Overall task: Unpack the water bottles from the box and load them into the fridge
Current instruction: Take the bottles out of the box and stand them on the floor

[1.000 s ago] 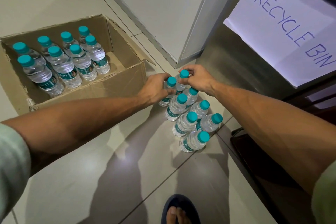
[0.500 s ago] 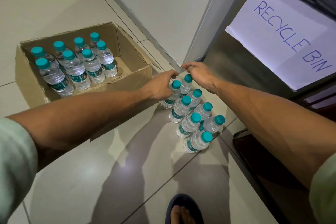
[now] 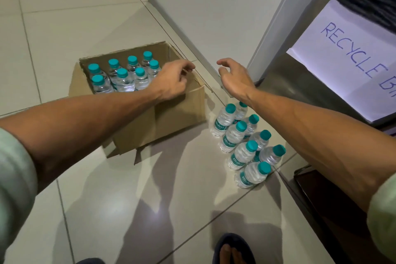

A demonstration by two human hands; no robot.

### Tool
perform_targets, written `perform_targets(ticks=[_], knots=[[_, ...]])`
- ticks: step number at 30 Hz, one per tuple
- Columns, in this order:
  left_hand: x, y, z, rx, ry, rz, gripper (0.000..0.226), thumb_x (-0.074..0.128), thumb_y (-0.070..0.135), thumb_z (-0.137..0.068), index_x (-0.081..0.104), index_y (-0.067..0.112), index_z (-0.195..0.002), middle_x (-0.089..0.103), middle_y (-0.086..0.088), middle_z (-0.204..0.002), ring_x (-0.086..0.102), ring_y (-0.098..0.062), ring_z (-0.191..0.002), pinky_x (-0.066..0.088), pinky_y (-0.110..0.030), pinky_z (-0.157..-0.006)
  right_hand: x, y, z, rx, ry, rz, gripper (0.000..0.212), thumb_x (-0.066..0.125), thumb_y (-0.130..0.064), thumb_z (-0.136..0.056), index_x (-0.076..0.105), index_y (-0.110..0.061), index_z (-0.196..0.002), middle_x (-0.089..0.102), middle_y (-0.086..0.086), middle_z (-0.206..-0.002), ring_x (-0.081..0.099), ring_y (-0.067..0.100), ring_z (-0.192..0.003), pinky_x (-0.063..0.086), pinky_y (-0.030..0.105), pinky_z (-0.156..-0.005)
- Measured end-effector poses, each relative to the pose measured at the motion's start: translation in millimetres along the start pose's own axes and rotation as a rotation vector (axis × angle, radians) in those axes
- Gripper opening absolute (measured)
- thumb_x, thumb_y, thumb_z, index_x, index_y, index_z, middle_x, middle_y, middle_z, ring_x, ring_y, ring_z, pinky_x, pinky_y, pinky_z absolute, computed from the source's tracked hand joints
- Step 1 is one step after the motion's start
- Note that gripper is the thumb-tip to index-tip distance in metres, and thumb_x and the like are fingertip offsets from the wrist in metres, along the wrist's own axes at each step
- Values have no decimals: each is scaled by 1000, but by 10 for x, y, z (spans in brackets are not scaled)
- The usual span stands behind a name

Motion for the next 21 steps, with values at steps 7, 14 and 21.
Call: perform_targets(ticks=[7, 14, 21], knots=[[-722, -639, 169, -174, 139, -55, 45, 53, -3, -92, 55, 17, -132, 60, -1, -130, 56, -13, -114, 46, -28, -100, 257, -637, -148, -128, -32, -45, 42, 50, -25, -104, 47, -19, -145, 50, 0, -149, 45, 18, -136, 33, 24, -104], [-1325, -1251, 436, -291, 175, -249, 43, 58, 2, -91, 54, 13, -133, 61, -9, -130, 57, -23, -116, 47, -34, -100, 655, -1073, -380, -194, -115, -22, 53, 62, -23, -97, 43, -23, -147, 57, -3, -130, 55, 15, -115, 50, 33, -101], [-1266, -1598, 636, -402, 51, -361, 56, 71, 17, -87, 48, 11, -138, 53, -13, -137, 51, -30, -123, 46, -43, -103, 1249, -1354, -501, -252, -224, 88, 67, 70, -17, -90, 40, -18, -150, 54, 5, -140, 53, 19, -126, 47, 35, -107]])
Point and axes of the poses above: each hand's wrist, its own z-axis away from the middle knuckle, its own x-axis out of the palm, y = z × x, the point moved 9 cm from there along -z, towards the middle knuckle
